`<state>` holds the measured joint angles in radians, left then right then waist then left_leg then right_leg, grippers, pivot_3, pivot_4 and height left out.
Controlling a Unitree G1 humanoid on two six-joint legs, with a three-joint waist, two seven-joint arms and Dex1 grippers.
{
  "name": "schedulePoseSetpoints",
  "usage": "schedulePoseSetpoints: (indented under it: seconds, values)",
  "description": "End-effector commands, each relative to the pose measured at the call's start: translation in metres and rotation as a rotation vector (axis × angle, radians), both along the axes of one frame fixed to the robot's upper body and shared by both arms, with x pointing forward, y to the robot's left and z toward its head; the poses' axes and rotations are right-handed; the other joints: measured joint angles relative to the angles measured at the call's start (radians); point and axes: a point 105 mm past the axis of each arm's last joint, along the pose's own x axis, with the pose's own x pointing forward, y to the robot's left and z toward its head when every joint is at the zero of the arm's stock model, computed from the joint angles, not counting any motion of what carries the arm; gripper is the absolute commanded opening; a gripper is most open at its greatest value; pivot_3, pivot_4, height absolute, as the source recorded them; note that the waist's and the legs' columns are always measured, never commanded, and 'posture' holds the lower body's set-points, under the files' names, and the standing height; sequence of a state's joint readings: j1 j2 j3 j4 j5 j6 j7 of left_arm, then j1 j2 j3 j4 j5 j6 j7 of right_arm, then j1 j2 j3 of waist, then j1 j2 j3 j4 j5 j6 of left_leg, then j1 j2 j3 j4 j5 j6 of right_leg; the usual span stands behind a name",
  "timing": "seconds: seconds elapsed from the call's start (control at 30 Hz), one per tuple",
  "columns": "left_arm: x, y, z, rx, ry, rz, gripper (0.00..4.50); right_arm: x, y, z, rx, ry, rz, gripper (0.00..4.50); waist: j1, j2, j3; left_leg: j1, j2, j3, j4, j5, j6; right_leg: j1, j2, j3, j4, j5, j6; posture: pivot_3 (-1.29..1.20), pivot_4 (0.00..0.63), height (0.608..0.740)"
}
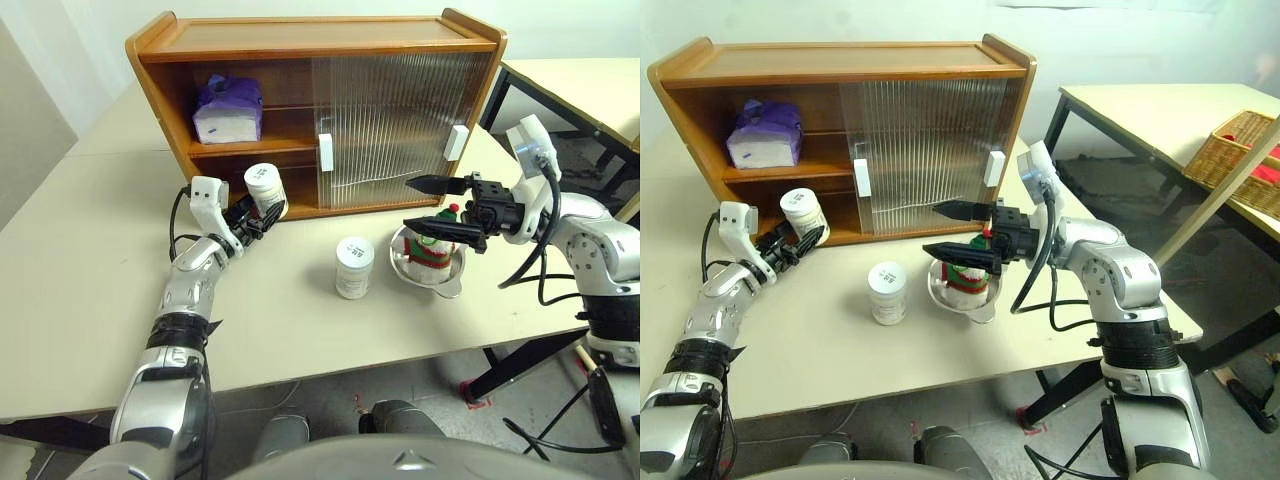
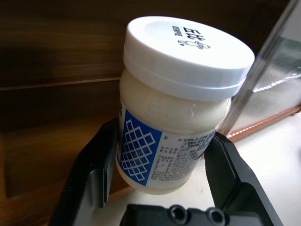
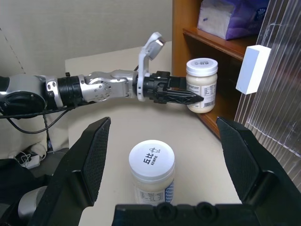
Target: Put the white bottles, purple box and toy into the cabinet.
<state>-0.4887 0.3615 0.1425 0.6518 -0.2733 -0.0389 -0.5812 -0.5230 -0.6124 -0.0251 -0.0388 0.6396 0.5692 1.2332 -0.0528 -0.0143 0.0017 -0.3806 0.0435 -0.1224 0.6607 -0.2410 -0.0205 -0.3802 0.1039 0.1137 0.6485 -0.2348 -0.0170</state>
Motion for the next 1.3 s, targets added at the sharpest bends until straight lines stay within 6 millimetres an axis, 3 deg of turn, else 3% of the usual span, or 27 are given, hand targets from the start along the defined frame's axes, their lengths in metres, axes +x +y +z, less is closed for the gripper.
schedulePoseSetpoints:
  seconds: [0.03, 0.47, 0.93, 1.3]
  values:
    - [0.012, 0.004, 0.011, 0.010, -0.027, 0.037, 3.05, 0.000, -0.001, 0.000, 0.000, -0.006, -0.004, 4.50, 0.000, 0.000, 0.000, 0.000, 0.000, 0.000, 0.000, 0.000, 0.000, 0.000, 0.000, 0.000, 0.000, 0.000, 0.000, -0.10, 0.000, 0.740]
    - [0.042, 0.003, 0.014, 0.074, 0.019, 0.132, 3.05, -0.001, 0.001, 0.000, 0.002, -0.009, -0.004, 4.50, 0.000, -0.001, 0.001, 0.000, -0.002, 0.000, 0.001, 0.001, 0.001, 0.001, -0.001, 0.004, -0.002, 0.003, 0.007, -0.11, 0.000, 0.740]
    - [0.049, -0.020, -0.001, 0.094, 0.080, 0.121, 3.05, -0.004, -0.003, 0.003, -0.005, -0.018, -0.022, 4.50, -0.014, -0.001, 0.001, 0.000, -0.003, 0.002, 0.001, 0.001, 0.002, 0.002, -0.001, 0.005, -0.006, 0.003, 0.010, -0.16, 0.000, 0.740]
    - [0.050, -0.011, 0.000, 0.117, 0.080, 0.170, 3.05, -0.007, -0.003, 0.002, -0.006, -0.014, -0.029, 4.50, -0.036, -0.001, 0.001, -0.001, -0.003, 0.004, 0.001, -0.001, 0.006, 0.004, -0.001, 0.006, -0.013, 0.005, 0.013, -0.16, 0.000, 0.740]
